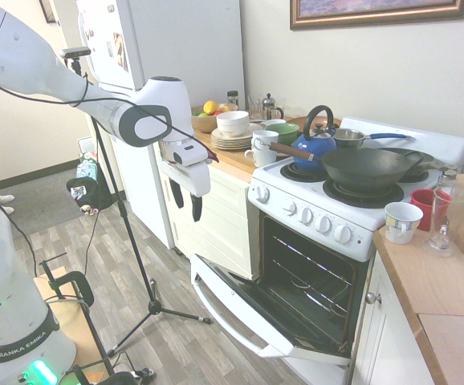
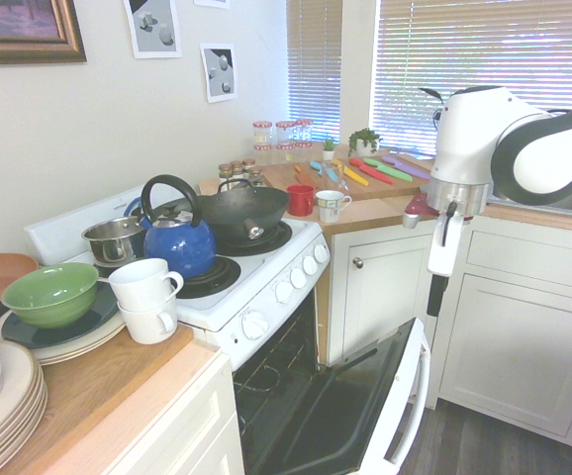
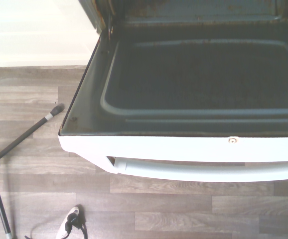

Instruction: Close the oven

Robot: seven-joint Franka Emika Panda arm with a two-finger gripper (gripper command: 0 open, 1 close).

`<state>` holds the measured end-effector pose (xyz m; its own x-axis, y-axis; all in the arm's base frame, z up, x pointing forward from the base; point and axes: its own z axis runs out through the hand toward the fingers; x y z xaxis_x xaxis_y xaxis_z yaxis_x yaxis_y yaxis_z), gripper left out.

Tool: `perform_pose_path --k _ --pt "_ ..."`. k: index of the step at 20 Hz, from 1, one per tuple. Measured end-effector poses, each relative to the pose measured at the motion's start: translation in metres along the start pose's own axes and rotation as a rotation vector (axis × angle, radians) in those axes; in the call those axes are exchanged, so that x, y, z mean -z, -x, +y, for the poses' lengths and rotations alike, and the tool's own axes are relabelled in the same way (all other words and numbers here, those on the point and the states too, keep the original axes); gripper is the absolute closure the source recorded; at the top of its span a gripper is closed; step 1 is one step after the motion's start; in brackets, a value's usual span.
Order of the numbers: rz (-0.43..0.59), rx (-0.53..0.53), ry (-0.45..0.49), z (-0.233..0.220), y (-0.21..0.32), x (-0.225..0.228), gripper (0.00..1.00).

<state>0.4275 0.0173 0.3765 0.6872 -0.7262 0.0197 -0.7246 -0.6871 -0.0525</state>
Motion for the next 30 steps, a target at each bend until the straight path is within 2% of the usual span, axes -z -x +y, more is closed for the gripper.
perform_pose_path --k 3,6,10,14,22,30 --pt "-0.009 0.003 0.025 0.003 0.000 -0.004 0.00" --pt "0.004 0.002 0.113 0.011 -0.007 -0.024 0.00" --pt "-0.070 0.019 0.216 0.022 0.014 -0.096 0.00" --pt "-0.133 0.033 0.257 0.032 0.035 -0.167 0.00" --pt "-0.149 0.001 0.230 0.062 0.047 -0.292 0.00" --pt "-0.069 0.005 0.075 0.036 0.038 -0.366 0.00"
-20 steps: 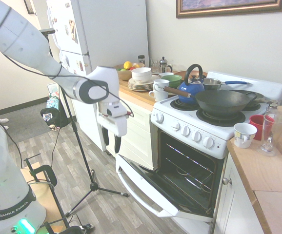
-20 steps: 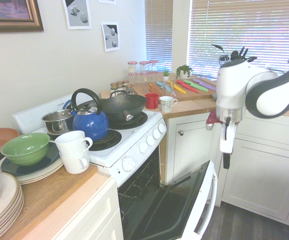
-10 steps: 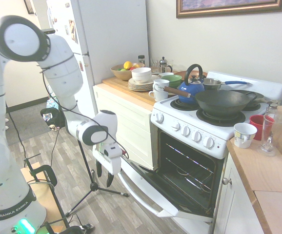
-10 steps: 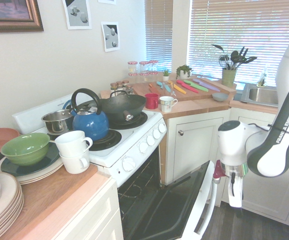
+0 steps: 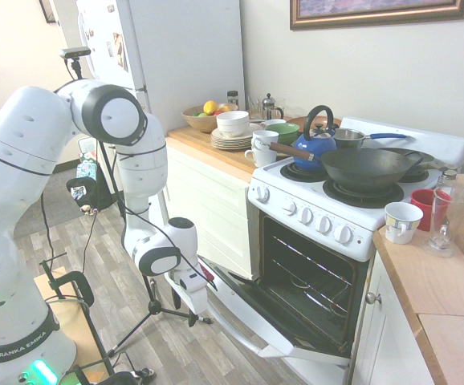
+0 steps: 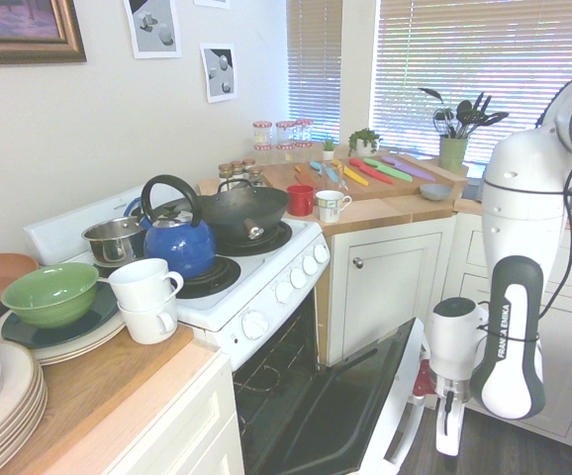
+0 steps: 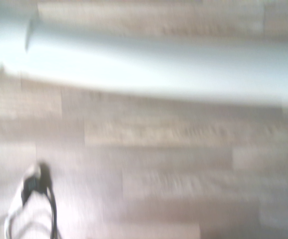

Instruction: Close the oven

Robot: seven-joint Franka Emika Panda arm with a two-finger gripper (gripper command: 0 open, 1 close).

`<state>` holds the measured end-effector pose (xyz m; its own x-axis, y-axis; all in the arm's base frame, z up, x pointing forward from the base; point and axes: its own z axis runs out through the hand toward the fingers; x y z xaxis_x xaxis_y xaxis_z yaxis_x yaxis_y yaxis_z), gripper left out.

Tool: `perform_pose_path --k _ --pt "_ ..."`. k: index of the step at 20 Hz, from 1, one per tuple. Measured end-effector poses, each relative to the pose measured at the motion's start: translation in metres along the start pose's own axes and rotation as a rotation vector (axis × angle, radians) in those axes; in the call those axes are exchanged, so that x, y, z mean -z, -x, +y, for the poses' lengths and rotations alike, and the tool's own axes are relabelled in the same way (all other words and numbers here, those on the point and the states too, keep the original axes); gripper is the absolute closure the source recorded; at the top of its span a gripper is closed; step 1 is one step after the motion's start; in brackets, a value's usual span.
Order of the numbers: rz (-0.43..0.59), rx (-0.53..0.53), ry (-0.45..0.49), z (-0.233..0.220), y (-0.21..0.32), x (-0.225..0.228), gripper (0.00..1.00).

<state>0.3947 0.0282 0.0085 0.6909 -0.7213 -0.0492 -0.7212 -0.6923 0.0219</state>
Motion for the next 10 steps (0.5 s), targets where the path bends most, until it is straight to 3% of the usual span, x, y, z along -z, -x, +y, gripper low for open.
perform_pose_path --k 5,10 --pt "0.092 0.001 -0.097 -0.027 -0.018 -0.018 0.00" --pt "0.130 -0.003 -0.159 -0.069 -0.030 -0.001 0.00"
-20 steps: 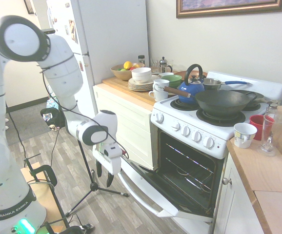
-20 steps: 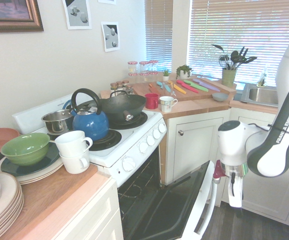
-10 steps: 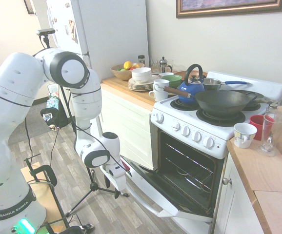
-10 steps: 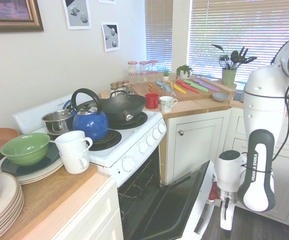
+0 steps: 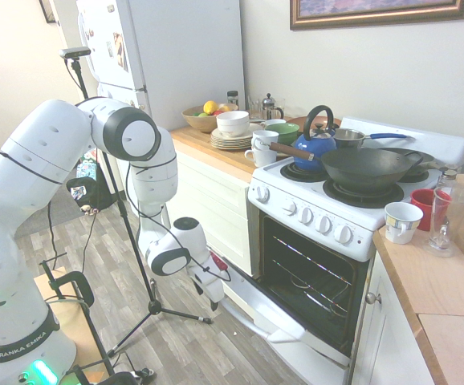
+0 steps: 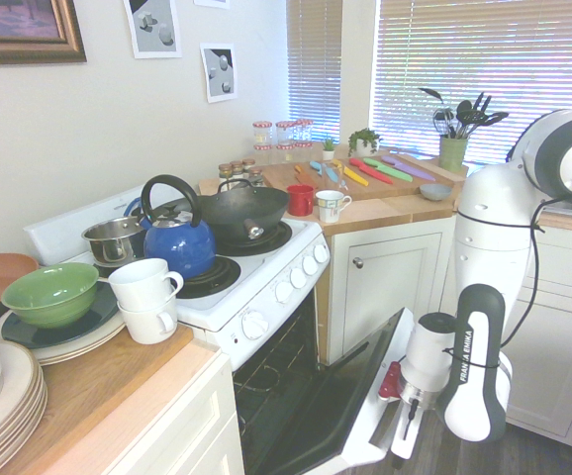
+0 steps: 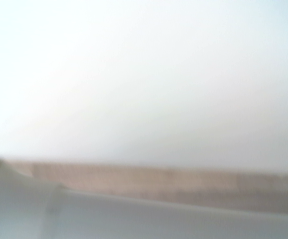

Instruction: Close the oven

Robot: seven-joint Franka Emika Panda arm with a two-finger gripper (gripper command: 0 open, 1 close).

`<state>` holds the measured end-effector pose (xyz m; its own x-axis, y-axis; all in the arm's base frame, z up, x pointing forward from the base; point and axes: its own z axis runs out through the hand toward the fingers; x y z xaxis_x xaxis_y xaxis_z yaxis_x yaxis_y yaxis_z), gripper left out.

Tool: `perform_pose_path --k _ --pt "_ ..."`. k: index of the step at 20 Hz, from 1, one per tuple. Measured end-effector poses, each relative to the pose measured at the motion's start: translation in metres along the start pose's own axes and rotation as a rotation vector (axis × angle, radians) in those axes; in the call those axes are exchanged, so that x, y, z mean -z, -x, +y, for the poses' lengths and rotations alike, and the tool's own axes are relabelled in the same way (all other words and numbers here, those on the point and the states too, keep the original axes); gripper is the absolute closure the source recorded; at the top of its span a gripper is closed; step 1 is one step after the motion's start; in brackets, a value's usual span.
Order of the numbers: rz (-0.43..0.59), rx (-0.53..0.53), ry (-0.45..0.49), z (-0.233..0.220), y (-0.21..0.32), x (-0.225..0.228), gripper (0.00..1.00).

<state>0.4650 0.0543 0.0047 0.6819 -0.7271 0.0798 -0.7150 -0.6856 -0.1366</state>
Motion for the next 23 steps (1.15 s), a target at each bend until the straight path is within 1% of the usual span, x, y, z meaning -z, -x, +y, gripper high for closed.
perform_pose_path --k 6,10,12,15,19,21,23 --pt "0.022 0.043 -0.076 -0.094 -0.001 0.029 0.00" --pt "0.060 0.041 -0.100 -0.149 -0.023 0.047 0.00" --pt "0.071 0.018 -0.108 -0.164 -0.037 0.056 0.00" --pt "0.060 -0.034 -0.090 -0.159 -0.062 0.082 0.00" --pt "0.005 -0.104 -0.048 -0.126 -0.098 0.154 0.00" --pt "-0.012 -0.107 -0.030 -0.109 -0.109 0.194 0.00" --pt "-0.031 -0.077 -0.021 -0.095 -0.115 0.235 0.00"
